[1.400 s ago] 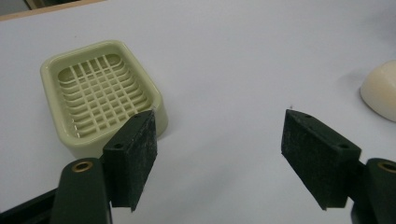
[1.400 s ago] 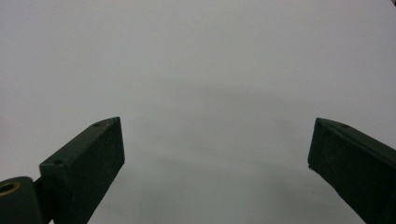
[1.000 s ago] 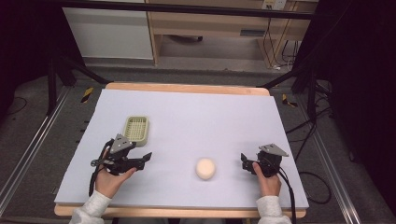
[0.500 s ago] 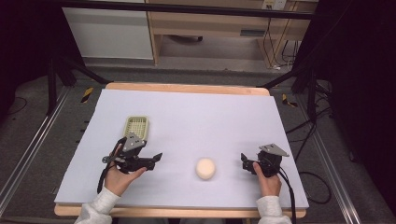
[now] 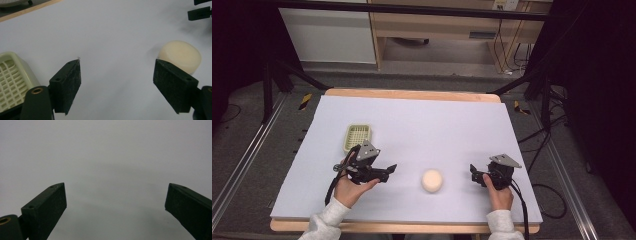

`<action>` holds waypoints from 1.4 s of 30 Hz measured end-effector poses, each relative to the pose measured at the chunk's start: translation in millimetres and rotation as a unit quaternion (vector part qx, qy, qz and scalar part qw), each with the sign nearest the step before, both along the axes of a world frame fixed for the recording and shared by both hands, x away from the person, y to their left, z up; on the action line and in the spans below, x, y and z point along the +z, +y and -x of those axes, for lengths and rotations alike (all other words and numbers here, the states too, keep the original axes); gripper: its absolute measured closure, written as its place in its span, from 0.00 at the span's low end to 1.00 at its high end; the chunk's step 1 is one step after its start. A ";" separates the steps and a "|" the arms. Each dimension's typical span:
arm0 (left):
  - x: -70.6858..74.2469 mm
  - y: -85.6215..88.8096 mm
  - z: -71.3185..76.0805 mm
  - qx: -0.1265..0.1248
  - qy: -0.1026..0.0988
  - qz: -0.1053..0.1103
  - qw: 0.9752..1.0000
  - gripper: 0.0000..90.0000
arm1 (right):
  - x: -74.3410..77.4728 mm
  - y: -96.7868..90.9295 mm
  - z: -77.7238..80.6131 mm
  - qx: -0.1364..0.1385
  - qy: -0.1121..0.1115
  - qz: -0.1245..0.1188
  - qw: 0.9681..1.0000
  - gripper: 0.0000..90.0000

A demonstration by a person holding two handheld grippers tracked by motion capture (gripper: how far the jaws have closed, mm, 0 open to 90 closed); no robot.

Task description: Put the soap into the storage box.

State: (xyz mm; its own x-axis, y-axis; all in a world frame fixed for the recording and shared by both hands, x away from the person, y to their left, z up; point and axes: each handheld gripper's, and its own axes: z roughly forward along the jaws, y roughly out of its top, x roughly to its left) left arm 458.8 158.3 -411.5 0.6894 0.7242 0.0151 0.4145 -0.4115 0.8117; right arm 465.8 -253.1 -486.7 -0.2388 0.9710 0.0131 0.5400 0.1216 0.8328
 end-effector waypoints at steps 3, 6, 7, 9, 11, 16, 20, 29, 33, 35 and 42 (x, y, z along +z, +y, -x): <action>2.7 -6.2 -0.5 -0.007 -0.001 0.000 1.000 0.24 | 0.0 -0.2 0.1 0.000 -0.001 0.000 1.000 0.05; 4.6 -10.4 -1.0 -0.012 -0.002 -0.003 1.000 0.24 | 0.1 -0.1 0.1 0.001 0.001 -0.001 1.000 0.05; 5.0 -11.8 -0.9 -0.012 -0.002 -0.003 1.000 0.24 | 0.1 -0.4 0.0 0.001 -0.001 0.000 1.000 0.05; 5.1 -14.7 -0.8 -0.015 -0.002 -0.004 1.000 0.24 | 0.1 -0.3 0.1 0.000 -0.001 0.001 1.000 0.05; 4.8 -18.2 -0.4 -0.019 -0.001 -0.005 1.000 0.24 | 0.1 -0.3 0.1 0.000 -0.001 0.000 1.000 0.05; 3.6 -27.7 0.4 -0.030 0.003 -0.008 1.000 0.23 | 0.2 -0.7 0.6 -0.001 -0.003 -0.003 1.000 0.05; 3.6 -35.2 0.9 -0.037 0.004 -0.007 0.999 0.23 | 0.2 -0.5 0.6 0.001 -0.003 -0.003 1.000 0.05; 3.3 -49.2 1.7 -0.051 0.008 -0.015 0.999 0.23 | 0.1 -0.5 0.7 0.001 -0.003 -0.003 1.000 0.05; 1.5 -54.5 1.6 -0.056 0.012 -0.020 0.998 0.23 | 0.0 -0.5 0.7 0.002 -0.004 -0.001 1.000 0.05; 0.8 -56.2 1.6 -0.057 0.012 -0.020 0.998 0.23 | 0.0 -0.5 0.7 0.002 -0.004 -0.001 1.000 0.05; -2.4 -66.5 2.3 -0.067 0.018 -0.026 0.997 0.23 | 0.0 -0.4 0.7 0.003 -0.004 -0.001 1.000 0.05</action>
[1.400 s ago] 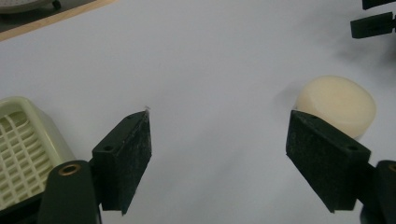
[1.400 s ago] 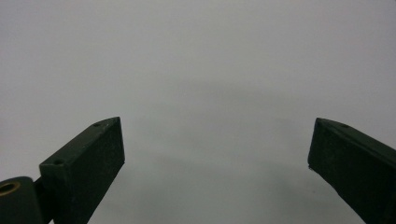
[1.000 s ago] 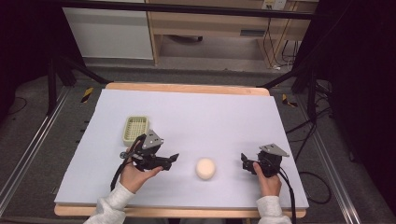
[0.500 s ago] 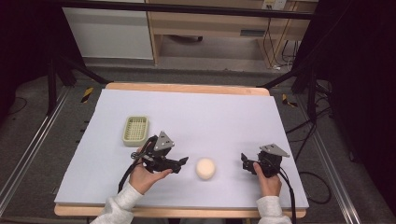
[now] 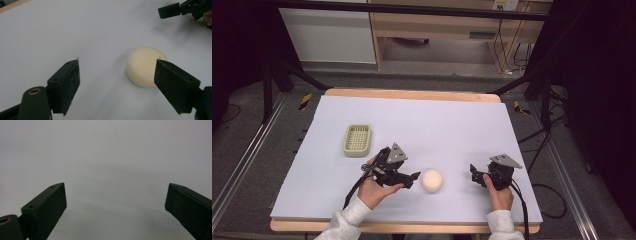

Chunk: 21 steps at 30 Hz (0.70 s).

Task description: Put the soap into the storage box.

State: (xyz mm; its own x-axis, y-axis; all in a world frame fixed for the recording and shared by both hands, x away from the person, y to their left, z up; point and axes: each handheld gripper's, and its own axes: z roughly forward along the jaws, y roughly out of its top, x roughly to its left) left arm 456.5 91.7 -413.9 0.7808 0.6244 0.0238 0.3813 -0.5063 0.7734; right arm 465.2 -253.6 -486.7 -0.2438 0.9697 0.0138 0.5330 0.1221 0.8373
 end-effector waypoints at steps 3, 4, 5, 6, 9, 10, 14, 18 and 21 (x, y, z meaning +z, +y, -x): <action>-0.7 -3.4 0.4 -0.004 0.001 -0.002 1.000 0.23 | 0.0 -0.1 0.0 0.000 -0.001 0.001 1.000 0.05; -0.7 -3.4 0.4 -0.004 0.001 -0.002 1.000 0.23 | 0.0 -0.1 0.0 0.000 -0.001 0.001 1.000 0.05; -1.2 -5.9 0.9 -0.007 0.002 -0.002 1.000 0.23 | 0.0 -0.1 -0.1 0.000 0.000 0.001 1.000 0.05; -1.2 -5.9 0.9 -0.007 0.002 -0.002 1.000 0.23 | 0.0 0.0 0.0 -0.001 0.000 0.000 1.000 0.05; -3.4 -10.8 1.4 -0.011 0.006 -0.005 1.000 0.23 | 0.1 0.0 0.0 0.000 0.000 0.000 1.000 0.05; -3.4 -10.8 1.4 -0.011 0.006 -0.005 1.000 0.23 | 0.1 0.0 0.0 0.000 0.000 0.000 1.000 0.05; -5.4 -16.6 1.9 -0.015 0.008 -0.005 1.000 0.23 | 0.1 -0.1 0.0 0.001 0.001 -0.002 1.000 0.05; -6.7 -21.1 3.2 -0.019 0.010 -0.007 1.000 0.23 | 0.0 0.0 0.0 0.001 -0.001 0.001 1.000 0.05; -7.4 -23.8 3.9 -0.024 0.010 -0.010 1.000 0.22 | 0.0 -0.1 -0.1 0.002 0.000 0.001 1.000 0.05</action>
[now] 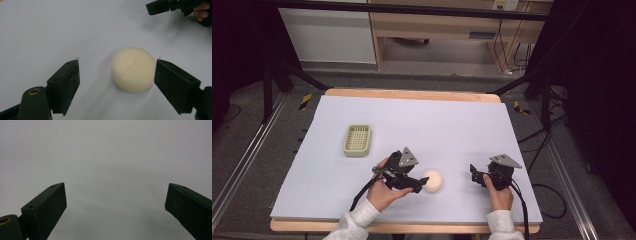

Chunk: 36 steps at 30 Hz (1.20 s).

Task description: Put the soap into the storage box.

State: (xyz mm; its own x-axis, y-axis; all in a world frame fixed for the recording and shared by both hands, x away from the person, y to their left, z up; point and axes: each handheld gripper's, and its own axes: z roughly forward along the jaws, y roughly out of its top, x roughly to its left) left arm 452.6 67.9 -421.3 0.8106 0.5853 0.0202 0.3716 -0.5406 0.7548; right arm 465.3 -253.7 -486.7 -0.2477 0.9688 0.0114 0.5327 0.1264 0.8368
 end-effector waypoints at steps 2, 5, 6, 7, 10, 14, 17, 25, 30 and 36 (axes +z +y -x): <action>-0.7 -2.4 0.2 -0.003 0.001 0.002 1.000 0.22 | 0.0 0.0 0.0 0.000 0.000 0.000 1.000 0.05; -1.3 -5.7 0.4 -0.007 0.003 -0.001 1.000 0.22 | 0.0 0.4 -0.1 0.000 0.003 -0.002 1.000 0.05; -1.5 -6.8 0.5 -0.008 0.002 -0.004 1.000 0.22 | 0.0 0.4 -0.1 0.000 0.003 -0.002 1.000 0.05; -1.5 -6.8 0.5 -0.008 0.002 -0.004 1.000 0.22 | 0.0 0.4 -0.1 0.000 0.003 -0.002 1.000 0.05; -2.3 -11.4 0.2 -0.013 0.005 -0.008 1.000 0.22 | 0.1 0.3 -0.2 0.000 0.003 -0.002 1.000 0.05; -2.9 -15.0 -0.4 -0.018 0.007 -0.011 1.000 0.21 | 0.1 0.3 -0.1 0.000 0.003 -0.003 1.000 0.05; -5.7 -18.6 -1.9 -0.020 0.010 -0.017 1.000 0.21 | -0.1 0.1 -0.4 0.001 0.003 -0.002 1.000 0.05; -12.6 -26.7 -3.7 -0.025 0.017 -0.027 0.999 0.20 | -0.1 0.1 -0.3 0.000 0.003 -0.002 1.000 0.05; -14.9 -30.5 -3.9 -0.029 0.016 -0.035 0.999 0.20 | -0.1 0.1 -0.4 0.000 0.003 -0.002 1.000 0.05; -19.2 -34.4 -5.5 -0.030 0.022 -0.038 0.999 0.20 | 0.0 0.1 -0.3 0.000 0.003 -0.002 1.000 0.05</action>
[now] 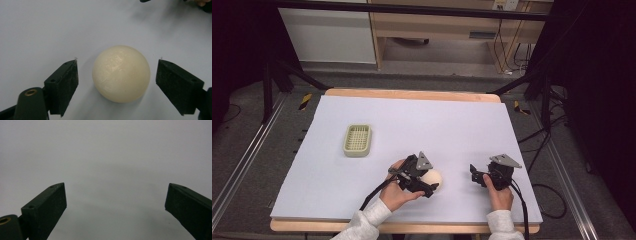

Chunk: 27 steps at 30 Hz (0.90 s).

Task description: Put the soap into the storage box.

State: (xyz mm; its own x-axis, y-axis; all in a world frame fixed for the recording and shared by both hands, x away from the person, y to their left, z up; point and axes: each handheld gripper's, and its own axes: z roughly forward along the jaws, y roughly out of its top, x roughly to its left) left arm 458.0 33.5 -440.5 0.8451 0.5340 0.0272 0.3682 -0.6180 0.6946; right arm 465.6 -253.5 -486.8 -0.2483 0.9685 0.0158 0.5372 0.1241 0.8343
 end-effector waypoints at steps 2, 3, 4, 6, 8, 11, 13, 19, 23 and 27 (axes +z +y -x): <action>-0.8 -0.3 -0.5 -0.003 0.001 -0.004 1.000 0.19 | 0.0 0.1 -0.1 0.000 0.000 0.001 1.000 0.05; -2.5 -1.5 -1.0 -0.003 0.002 -0.008 1.000 0.19 | 0.0 0.1 -0.1 0.000 0.000 0.000 1.000 0.05; -3.4 -2.1 -1.3 -0.003 0.002 -0.009 1.000 0.19 | 0.0 0.0 0.0 0.000 0.000 0.000 1.000 0.05; -5.3 -3.5 -2.1 -0.003 0.005 -0.008 1.000 0.19 | 0.0 0.1 -0.1 0.000 0.000 0.000 1.000 0.05; -6.7 -4.9 -3.1 -0.003 0.008 -0.011 1.000 0.19 | 0.1 0.3 0.1 0.000 0.001 -0.001 1.000 0.05; -9.5 -7.0 -4.7 -0.003 0.006 -0.019 1.000 0.19 | 0.1 0.3 0.1 0.000 0.001 0.000 1.000 0.05; -10.9 -8.3 -5.6 -0.008 0.009 -0.024 1.000 0.19 | 0.1 0.2 0.2 0.000 0.001 -0.001 1.000 0.05; -14.7 -12.1 -6.6 -0.010 0.013 -0.025 1.000 0.20 | 0.1 0.2 0.1 0.000 0.001 -0.001 1.000 0.05; -17.0 -14.2 -7.4 -0.014 0.018 -0.033 0.999 0.21 | 0.0 0.0 -0.1 0.000 0.000 0.000 1.000 0.05; -18.8 -15.8 -8.1 -0.016 0.019 -0.036 0.999 0.22 | 0.0 0.0 -0.1 0.000 0.000 0.000 1.000 0.05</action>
State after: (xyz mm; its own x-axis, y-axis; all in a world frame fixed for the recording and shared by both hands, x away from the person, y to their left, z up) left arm 466.1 17.7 -459.4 0.8624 0.5052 0.0325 0.3729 -0.6774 0.6341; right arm 465.7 -253.6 -486.8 -0.2488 0.9684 0.0160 0.5373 0.1242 0.8342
